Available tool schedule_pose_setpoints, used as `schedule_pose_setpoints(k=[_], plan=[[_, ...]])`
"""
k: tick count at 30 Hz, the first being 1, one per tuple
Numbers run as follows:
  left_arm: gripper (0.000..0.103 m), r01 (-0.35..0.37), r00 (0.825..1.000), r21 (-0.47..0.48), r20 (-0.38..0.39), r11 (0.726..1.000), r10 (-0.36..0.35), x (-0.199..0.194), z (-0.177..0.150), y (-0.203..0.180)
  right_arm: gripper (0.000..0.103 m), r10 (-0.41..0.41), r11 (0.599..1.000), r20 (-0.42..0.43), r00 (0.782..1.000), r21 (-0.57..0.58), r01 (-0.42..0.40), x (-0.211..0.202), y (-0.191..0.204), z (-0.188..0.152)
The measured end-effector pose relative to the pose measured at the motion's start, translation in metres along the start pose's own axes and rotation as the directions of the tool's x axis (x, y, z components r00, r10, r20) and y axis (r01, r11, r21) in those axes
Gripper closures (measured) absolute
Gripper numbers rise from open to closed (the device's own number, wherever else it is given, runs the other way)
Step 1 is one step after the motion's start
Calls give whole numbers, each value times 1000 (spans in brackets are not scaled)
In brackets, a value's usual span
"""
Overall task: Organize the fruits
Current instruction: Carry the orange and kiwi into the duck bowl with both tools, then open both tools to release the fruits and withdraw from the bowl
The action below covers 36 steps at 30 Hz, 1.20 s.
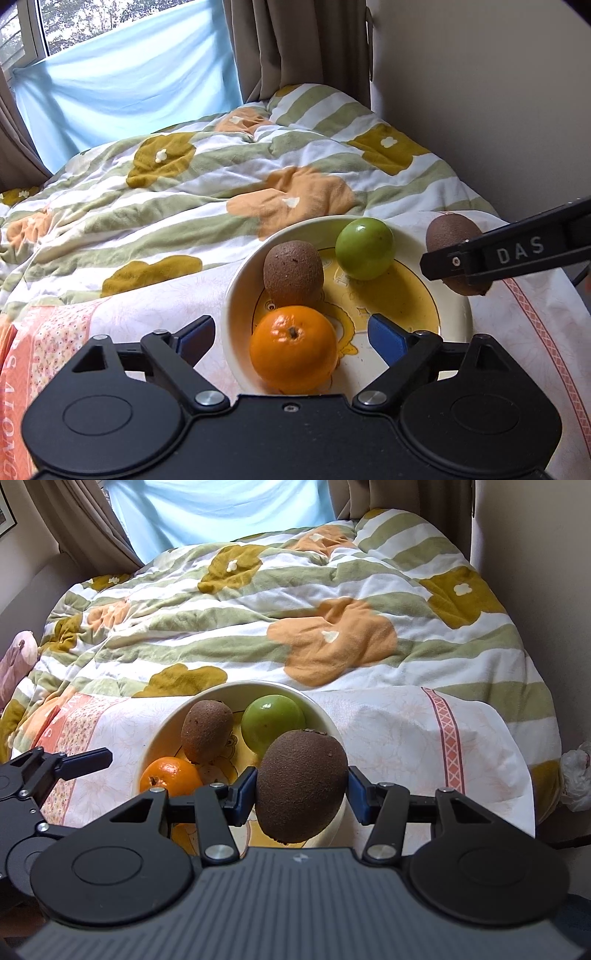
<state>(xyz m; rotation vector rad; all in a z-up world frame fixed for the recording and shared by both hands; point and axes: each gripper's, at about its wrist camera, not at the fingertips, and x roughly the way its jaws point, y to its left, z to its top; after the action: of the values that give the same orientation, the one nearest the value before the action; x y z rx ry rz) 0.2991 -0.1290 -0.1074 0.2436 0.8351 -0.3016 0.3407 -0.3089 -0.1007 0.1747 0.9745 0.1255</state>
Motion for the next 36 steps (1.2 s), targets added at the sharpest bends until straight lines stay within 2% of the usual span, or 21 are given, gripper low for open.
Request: schedule_pose_setpoints(k=[7, 22, 24, 26, 27, 33, 36], plan=[[10, 11, 1000, -48, 16, 999, -10, -20, -7, 8, 37, 2, 997, -14, 1000, -76, -3, 10, 11, -5], [10, -9, 1000, -86, 18, 996, 10, -35, -19, 21, 36, 7, 994, -57, 998, -108, -14, 44, 25, -19], [10, -10, 1000, -90, 21, 996, 12, -37, -21, 22, 31, 3, 993, -48, 999, -117, -9, 43, 26, -21], [10, -9, 1000, -93, 24, 996, 12, -39, -21, 21, 7, 5, 992, -12, 1000, -129, -6, 37, 27, -21], [10, -9, 1000, -93, 27, 996, 12, -41, -22, 21, 0, -1, 990, 6, 1000, -141, 2, 33, 29, -21], [10, -3, 999, -99, 52, 995, 8, -56, -25, 17, 0, 7, 989, 67, 998, -145, 2, 11, 27, -27], [10, 1, 998, -105, 65, 994, 6, -66, -27, 15, 0, -17, 984, 92, 996, -177, 33, -1, 30, -29]])
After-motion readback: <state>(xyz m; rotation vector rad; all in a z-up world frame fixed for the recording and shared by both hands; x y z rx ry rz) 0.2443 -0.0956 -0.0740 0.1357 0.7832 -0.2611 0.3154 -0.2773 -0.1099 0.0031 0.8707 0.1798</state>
